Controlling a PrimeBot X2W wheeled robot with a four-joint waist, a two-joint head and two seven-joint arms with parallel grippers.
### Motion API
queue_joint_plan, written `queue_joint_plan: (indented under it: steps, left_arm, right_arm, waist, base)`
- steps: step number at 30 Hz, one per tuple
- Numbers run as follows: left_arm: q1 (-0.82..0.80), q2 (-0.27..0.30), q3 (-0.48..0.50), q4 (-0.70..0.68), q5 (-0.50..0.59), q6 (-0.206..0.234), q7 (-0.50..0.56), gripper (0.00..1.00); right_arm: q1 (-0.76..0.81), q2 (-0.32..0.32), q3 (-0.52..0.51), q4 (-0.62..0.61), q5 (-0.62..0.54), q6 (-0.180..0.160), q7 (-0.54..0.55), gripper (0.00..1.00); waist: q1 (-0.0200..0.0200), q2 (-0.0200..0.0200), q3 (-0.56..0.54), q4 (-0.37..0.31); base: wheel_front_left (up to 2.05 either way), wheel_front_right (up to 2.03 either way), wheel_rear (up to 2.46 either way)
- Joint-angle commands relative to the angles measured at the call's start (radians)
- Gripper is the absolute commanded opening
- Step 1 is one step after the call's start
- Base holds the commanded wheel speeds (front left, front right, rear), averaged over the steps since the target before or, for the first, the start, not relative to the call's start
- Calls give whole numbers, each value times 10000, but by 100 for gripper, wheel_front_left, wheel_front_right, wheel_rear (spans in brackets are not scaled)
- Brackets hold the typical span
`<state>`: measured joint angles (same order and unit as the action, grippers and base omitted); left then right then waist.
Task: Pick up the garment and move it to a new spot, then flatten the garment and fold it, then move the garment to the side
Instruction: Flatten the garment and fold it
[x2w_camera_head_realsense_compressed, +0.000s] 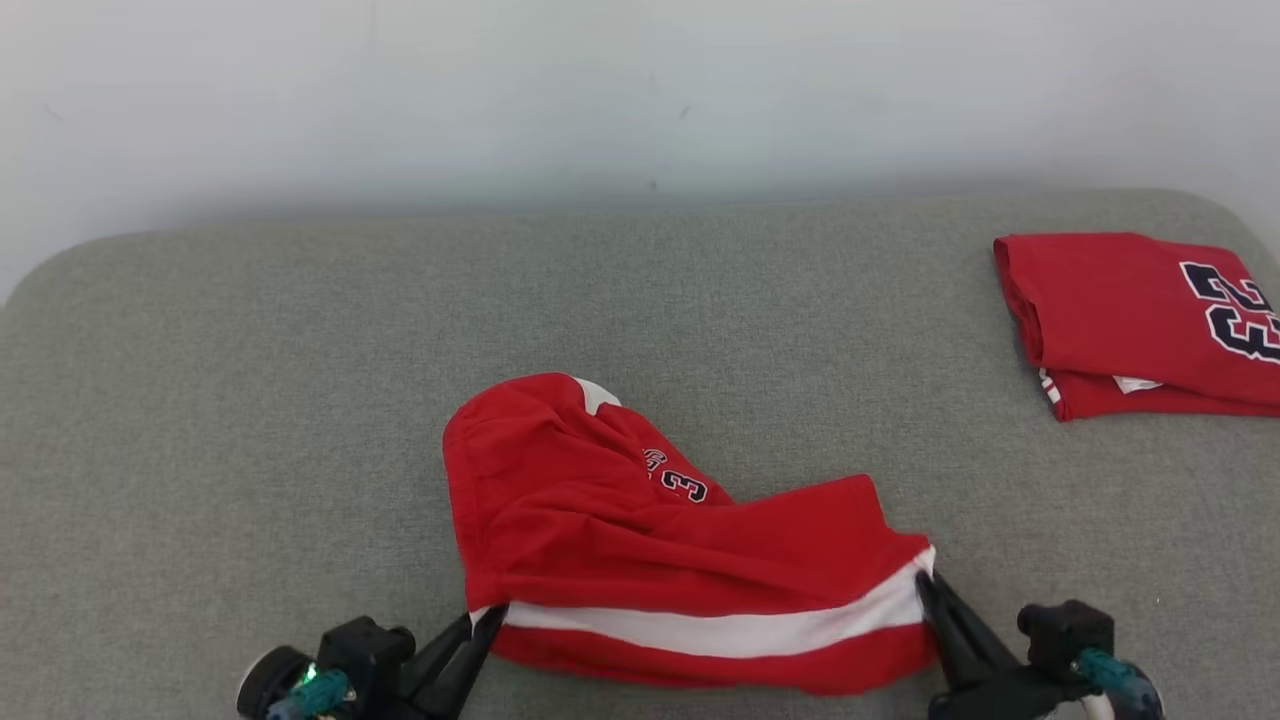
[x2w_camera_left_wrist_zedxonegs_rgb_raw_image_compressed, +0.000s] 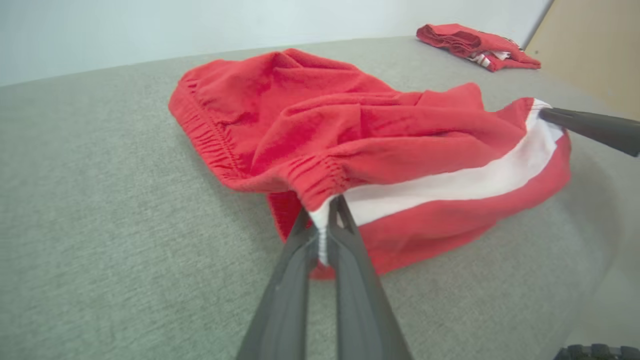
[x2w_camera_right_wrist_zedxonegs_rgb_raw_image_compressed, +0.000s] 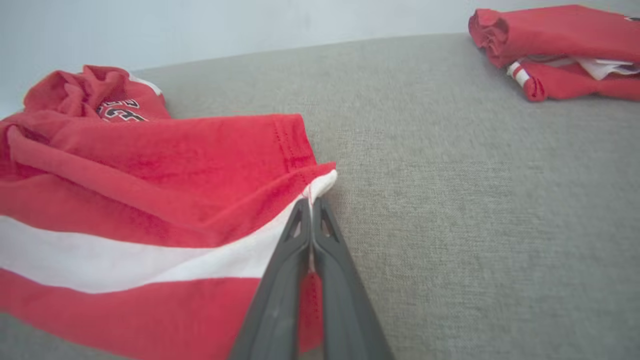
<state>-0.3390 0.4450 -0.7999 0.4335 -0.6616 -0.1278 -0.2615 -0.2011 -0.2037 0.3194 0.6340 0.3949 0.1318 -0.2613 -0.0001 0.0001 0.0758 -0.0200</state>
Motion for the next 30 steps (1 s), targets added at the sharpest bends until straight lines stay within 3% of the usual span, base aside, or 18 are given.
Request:
queue_joint_plan:
  steps: [1,7,13,16,22,30]
  left_arm:
    - [131,12,311,-368,133,31,-39,0]
    - [-515,198,1137,-1365,116,20,-37,0]
    - [-2153,368,1353,-1830,-40,-9,453,0]
    - [-3709,634,1026,-2084,-129,-22,1141,0]
    - [-7450,1030,1067,-2122,-1332,-13,2298,0]
    - [-11948,790,1156,-581,-2380,-14,2869,0]
  right_arm:
    - [120,-155,-115,-569,49,-25,-38,0]
    - [-327,-314,-253,-2102,215,-25,-41,0]
    - [-1799,-506,-181,-2593,513,-25,-3,0]
    - [-3216,-427,-162,-2714,914,-25,185,0]
    - [-6848,-447,-271,-2336,1417,-25,805,0]
    - [-11764,-386,-730,-1065,2370,-25,1752,0]
  waist:
    - [1,-1,-128,44]
    - [1,-1,-137,2]
    - [1,-1,438,-70]
    - [1,-1,1066,-153]
    - [1,-1,2822,-375]
    - [1,-1,4701,-619]
  base:
    - [0,0,0]
    - [0,0,0]
    - [0,0,0]
    - [0,0,0]
    - [0,0,0]
    - [0,0,0]
